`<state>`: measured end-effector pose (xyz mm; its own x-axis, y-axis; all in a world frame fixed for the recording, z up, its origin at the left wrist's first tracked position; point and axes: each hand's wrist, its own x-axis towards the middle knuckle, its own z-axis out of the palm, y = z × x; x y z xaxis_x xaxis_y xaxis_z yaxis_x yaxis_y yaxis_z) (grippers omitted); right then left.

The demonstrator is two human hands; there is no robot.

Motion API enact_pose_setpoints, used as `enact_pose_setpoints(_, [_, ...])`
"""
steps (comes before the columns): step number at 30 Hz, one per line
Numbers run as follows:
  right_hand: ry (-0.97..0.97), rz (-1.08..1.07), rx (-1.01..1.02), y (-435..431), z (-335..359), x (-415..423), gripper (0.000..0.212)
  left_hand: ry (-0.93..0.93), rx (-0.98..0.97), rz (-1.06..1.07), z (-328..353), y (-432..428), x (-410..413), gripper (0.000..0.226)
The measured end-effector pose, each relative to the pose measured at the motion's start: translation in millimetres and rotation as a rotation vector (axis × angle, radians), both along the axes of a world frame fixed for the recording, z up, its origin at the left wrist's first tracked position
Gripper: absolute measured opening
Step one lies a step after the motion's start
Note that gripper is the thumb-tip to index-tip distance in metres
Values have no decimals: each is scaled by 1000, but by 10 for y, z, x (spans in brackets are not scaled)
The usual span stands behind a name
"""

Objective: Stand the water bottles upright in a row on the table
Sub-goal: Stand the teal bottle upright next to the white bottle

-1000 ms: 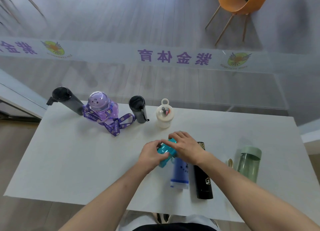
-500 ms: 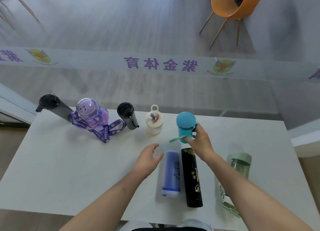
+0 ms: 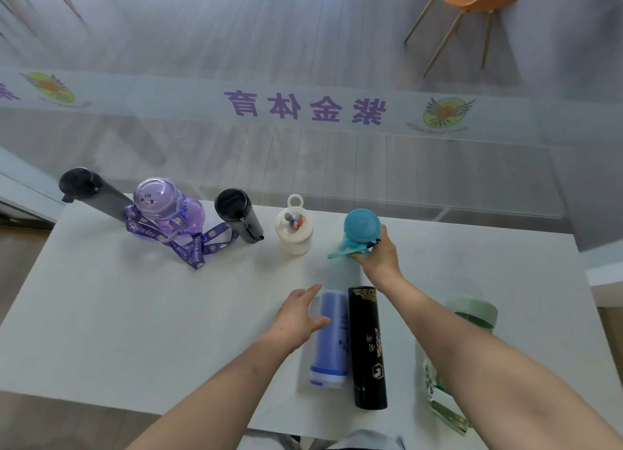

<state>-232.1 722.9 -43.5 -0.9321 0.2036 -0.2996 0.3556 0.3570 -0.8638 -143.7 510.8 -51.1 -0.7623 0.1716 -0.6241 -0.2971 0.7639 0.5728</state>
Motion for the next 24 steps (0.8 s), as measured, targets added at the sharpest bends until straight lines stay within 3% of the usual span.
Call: enact_pose_setpoints(24, [-65, 163, 37, -55, -47, -142, 65, -13, -6, 7, -6, 126, 77, 80])
